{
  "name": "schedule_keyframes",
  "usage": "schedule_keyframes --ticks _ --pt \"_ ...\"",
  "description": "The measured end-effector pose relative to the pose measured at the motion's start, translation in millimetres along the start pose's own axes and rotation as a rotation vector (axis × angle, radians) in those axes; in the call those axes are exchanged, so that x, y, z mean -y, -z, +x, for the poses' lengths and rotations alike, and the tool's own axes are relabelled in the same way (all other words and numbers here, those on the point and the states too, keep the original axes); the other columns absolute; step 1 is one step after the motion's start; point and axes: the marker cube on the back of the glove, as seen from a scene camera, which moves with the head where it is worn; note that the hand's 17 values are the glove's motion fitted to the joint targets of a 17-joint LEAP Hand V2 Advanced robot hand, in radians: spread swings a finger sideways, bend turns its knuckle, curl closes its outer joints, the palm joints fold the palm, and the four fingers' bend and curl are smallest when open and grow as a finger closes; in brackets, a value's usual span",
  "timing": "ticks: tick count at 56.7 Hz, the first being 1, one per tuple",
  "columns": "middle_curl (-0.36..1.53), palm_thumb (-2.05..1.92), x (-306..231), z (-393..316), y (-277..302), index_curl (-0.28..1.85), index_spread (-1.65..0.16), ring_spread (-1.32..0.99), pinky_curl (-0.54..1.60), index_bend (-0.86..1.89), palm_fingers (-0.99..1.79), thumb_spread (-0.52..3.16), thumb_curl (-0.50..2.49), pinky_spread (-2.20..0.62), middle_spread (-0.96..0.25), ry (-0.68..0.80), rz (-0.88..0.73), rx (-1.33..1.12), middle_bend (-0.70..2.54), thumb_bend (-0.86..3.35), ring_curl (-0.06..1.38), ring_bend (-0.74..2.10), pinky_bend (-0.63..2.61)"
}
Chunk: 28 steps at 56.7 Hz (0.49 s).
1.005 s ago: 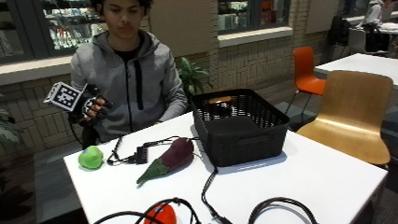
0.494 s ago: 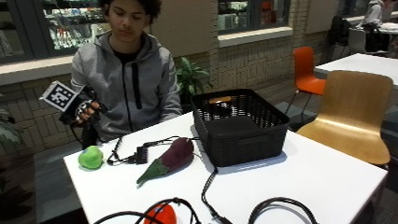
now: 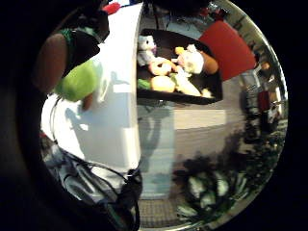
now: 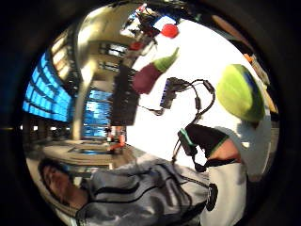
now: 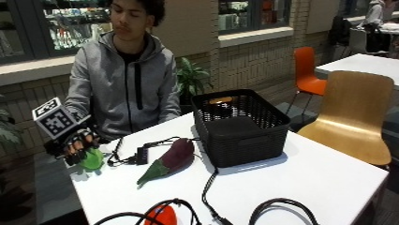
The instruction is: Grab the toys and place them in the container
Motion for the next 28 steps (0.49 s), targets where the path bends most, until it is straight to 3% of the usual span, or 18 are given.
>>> schedule_keyframes --ticks 8,17,28 --pt "0.32 0.25 -12.0 5.5 -34.1 0.26 -0.28 -0.12 0.39 0.14 0.01 1.35 0.29 -0.03 0.03 0.053 -0.109 -0.034 0.19 0.43 0.22 0.45 0.87" --pt "0.33 0.37 -10.0 11.3 -36.6 0.28 -0.28 -0.12 0.38 0.18 0.02 1.39 0.33 -0.03 0.04 0.044 -0.074 -0.02 0.19 0.48 0.23 0.47 0.87" --pt "0.34 0.51 -11.4 8.9 -45.6 0.35 -0.28 -0.15 0.34 0.34 0.38 1.44 0.38 -0.09 0.01 0.102 0.004 -0.015 0.19 0.55 0.25 0.59 0.81"
